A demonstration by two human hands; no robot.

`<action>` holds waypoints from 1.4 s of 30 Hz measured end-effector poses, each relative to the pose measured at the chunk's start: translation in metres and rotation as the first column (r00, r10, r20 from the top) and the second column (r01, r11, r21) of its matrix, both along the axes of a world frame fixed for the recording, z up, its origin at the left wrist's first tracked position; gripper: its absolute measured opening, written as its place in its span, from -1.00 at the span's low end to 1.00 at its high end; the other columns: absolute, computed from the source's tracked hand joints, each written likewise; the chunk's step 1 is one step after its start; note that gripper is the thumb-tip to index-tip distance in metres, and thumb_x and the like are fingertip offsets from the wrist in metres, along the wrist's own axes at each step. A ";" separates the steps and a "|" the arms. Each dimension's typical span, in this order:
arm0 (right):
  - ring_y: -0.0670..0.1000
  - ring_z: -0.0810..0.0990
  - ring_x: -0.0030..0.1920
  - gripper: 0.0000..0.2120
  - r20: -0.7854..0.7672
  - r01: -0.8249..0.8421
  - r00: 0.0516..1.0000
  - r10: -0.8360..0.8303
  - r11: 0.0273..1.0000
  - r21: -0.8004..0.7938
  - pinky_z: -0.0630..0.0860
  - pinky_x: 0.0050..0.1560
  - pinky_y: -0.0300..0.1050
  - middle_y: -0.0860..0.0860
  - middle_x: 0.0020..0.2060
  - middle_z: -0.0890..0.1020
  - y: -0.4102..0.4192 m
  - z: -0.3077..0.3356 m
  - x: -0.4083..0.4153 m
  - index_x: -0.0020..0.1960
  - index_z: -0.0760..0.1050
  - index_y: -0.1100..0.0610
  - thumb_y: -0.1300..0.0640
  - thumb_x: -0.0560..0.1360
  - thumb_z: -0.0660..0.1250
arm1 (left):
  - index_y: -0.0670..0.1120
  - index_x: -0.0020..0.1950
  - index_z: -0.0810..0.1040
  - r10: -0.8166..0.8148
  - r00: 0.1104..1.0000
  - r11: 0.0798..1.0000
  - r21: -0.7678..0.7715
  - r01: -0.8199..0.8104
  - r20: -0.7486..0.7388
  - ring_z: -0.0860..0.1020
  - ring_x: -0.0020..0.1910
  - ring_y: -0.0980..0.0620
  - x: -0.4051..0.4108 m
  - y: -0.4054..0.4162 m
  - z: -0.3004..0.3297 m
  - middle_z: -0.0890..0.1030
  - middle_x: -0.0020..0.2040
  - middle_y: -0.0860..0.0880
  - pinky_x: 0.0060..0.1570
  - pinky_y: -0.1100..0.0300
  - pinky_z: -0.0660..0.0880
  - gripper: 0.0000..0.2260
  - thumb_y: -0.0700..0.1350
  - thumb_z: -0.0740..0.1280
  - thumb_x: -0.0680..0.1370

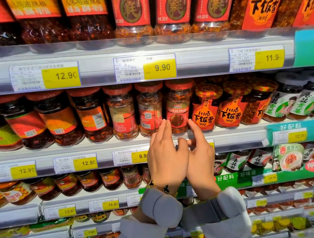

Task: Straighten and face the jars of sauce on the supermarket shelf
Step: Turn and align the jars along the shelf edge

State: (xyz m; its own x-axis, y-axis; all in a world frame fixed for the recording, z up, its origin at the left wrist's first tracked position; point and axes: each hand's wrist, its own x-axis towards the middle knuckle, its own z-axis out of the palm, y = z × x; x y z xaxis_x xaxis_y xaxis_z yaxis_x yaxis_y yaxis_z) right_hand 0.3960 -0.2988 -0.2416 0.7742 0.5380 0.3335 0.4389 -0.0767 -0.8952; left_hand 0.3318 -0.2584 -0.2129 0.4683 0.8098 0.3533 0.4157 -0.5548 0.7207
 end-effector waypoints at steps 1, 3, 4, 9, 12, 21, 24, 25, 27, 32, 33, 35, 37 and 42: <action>-0.14 0.45 -0.31 -0.45 0.011 -0.004 1.000 0.004 1.000 -0.003 0.36 -0.19 -0.17 -0.05 -0.27 0.55 0.000 0.000 0.001 0.38 0.32 -0.07 0.26 0.45 0.29 | -0.05 0.49 0.14 -0.006 1.000 1.000 0.009 0.006 -0.020 0.14 0.43 0.10 0.000 0.001 0.001 0.20 0.49 0.06 0.34 0.25 0.10 -0.49 -0.08 0.16 0.54; -0.12 0.46 -0.29 -0.48 0.027 -0.004 1.000 0.004 1.000 -0.014 0.38 -0.14 -0.18 0.04 -0.08 0.61 0.001 0.000 0.002 0.37 0.33 -0.08 0.24 0.46 0.28 | -0.08 0.49 0.15 -0.025 0.999 1.000 -0.002 0.025 -0.025 0.17 0.42 0.08 0.000 0.004 0.001 0.25 0.47 0.03 0.33 0.25 0.11 -0.49 -0.10 0.16 0.54; -0.11 0.47 -0.25 -0.49 0.037 -0.004 0.999 0.005 1.000 -0.022 0.40 -0.11 -0.18 0.05 0.00 0.61 0.001 0.000 0.002 0.37 0.33 -0.08 0.23 0.46 0.28 | -0.08 0.48 0.17 -0.030 1.000 0.999 -0.019 0.029 -0.008 0.19 0.41 0.08 -0.001 0.005 0.002 0.27 0.46 0.01 0.32 0.25 0.12 -0.50 -0.12 0.16 0.54; -0.11 0.40 0.28 -0.49 0.143 0.026 0.989 -0.024 1.000 -0.016 0.29 0.24 -0.31 0.01 0.36 0.41 0.001 0.003 -0.001 0.38 0.33 0.07 0.34 0.46 0.24 | -0.05 0.48 0.19 -0.029 1.000 1.000 0.009 0.029 0.006 0.18 0.41 0.12 -0.004 0.000 -0.001 0.28 0.46 0.04 0.28 0.36 0.07 -0.50 -0.13 0.17 0.53; -0.09 0.41 0.29 -0.51 0.150 0.052 0.987 -0.051 0.999 -0.003 0.32 0.27 -0.22 0.01 0.35 0.41 0.002 0.004 0.000 0.35 0.37 0.10 0.36 0.46 0.23 | -0.05 0.47 0.21 -0.032 0.999 0.999 -0.019 0.033 0.042 0.19 0.41 0.13 -0.005 -0.001 -0.002 0.29 0.45 0.05 0.30 0.36 0.07 -0.51 -0.14 0.18 0.53; -0.06 0.41 -0.11 -0.49 0.117 0.090 0.989 -0.089 0.996 -0.001 0.41 0.01 -0.10 0.02 -0.11 0.53 0.001 0.005 -0.001 0.33 0.40 0.01 0.39 0.45 0.19 | -0.07 0.48 0.17 -0.040 0.998 0.996 -0.075 0.043 0.042 0.10 0.44 0.14 0.000 -0.003 -0.002 0.21 0.48 0.05 0.36 0.32 0.01 -0.49 -0.08 0.18 0.54; -0.05 0.33 -0.13 -0.48 0.127 0.074 0.989 -0.070 0.997 -0.027 0.35 -0.07 -0.15 -0.03 -0.13 0.37 0.002 0.005 0.002 0.35 0.36 0.02 0.39 0.46 0.17 | -0.06 0.48 0.15 -0.043 0.998 0.997 -0.064 0.045 0.038 0.09 0.44 0.14 0.000 -0.005 -0.003 0.20 0.49 0.07 0.39 0.29 0.01 -0.49 -0.06 0.17 0.55; -0.05 0.33 -0.13 -0.48 0.132 0.078 0.989 -0.074 0.996 -0.032 0.38 -0.06 -0.11 -0.03 -0.13 0.38 0.002 0.006 0.002 0.36 0.36 0.03 0.39 0.46 0.17 | -0.06 0.48 0.16 -0.050 0.998 0.997 -0.060 0.052 0.041 0.10 0.44 0.14 -0.001 -0.005 -0.003 0.20 0.49 0.06 0.40 0.28 0.03 -0.50 -0.06 0.17 0.55; -0.03 0.34 -0.13 -0.52 0.111 0.111 0.988 -0.110 0.994 -0.005 0.43 0.05 0.00 0.03 -0.12 0.51 0.003 0.008 -0.004 0.34 0.39 0.07 0.38 0.46 0.19 | -0.07 0.45 0.24 -0.062 0.994 0.997 -0.047 0.066 0.091 0.17 0.41 0.14 -0.005 -0.005 -0.003 0.29 0.45 0.05 0.38 0.29 0.08 -0.54 -0.08 0.18 0.55; -0.11 0.51 -0.04 -0.66 0.188 0.103 0.972 -0.140 0.976 0.191 0.36 0.02 -0.43 0.00 0.00 0.61 0.013 0.013 -0.033 0.11 0.55 0.13 0.37 0.42 0.19 | -0.05 0.18 0.50 0.192 0.906 0.981 -0.056 -0.184 0.376 0.39 0.15 0.12 -0.026 0.002 -0.002 0.49 0.11 0.10 0.19 0.18 0.33 -0.63 -0.15 0.17 0.40; -0.15 0.49 -0.06 -0.64 0.184 0.055 0.979 -0.087 0.983 0.174 0.34 -0.02 -0.46 -0.01 0.01 0.60 0.016 0.014 -0.035 0.14 0.53 0.12 0.37 0.42 0.19 | -0.05 0.20 0.47 0.227 0.900 0.974 -0.083 -0.211 0.373 0.39 0.18 0.08 -0.028 0.006 -0.002 0.48 0.14 0.07 0.19 0.13 0.34 -0.63 -0.15 0.17 0.41; -0.13 0.48 -0.09 -0.57 0.132 -0.029 0.991 0.014 0.993 0.118 0.41 -0.03 -0.29 0.02 0.07 0.58 0.023 0.015 -0.040 0.26 0.45 0.08 0.36 0.44 0.20 | -0.06 0.30 0.39 0.234 0.914 0.971 -0.128 -0.202 0.331 0.35 0.27 0.03 -0.035 0.015 -0.001 0.45 0.25 0.00 0.27 0.11 0.28 -0.62 -0.17 0.19 0.48; -0.06 0.48 -0.18 -0.49 0.096 -0.090 0.992 0.085 0.994 0.054 0.45 -0.09 -0.09 0.04 -0.01 0.57 0.025 0.014 -0.039 0.37 0.31 0.03 0.30 0.46 0.22 | -0.05 0.40 0.31 0.203 0.942 0.975 -0.145 -0.169 0.269 0.27 0.36 0.05 -0.037 0.017 0.000 0.39 0.36 -0.01 0.34 0.17 0.18 -0.59 -0.19 0.17 0.53; -0.18 0.45 -0.38 -0.37 0.066 -0.234 0.970 0.235 0.972 -0.035 0.33 -0.31 -0.20 -0.12 -0.41 0.45 0.031 0.014 -0.035 0.47 0.08 0.01 0.17 0.48 0.26 | 0.00 0.46 0.21 0.096 0.978 0.983 -0.174 -0.063 0.188 0.17 0.44 0.14 -0.040 0.020 0.003 0.24 0.47 0.08 0.35 0.30 0.06 -0.58 -0.12 0.09 0.59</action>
State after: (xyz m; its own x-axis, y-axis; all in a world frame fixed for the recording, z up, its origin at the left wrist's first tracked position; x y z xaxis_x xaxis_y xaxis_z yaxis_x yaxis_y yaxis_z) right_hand 0.3609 -0.2680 -0.2274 0.6010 0.7112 0.3647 0.5080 0.0124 -0.8613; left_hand 0.2915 -0.2382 -0.2102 0.3359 0.8967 0.2884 0.2964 -0.3913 0.8712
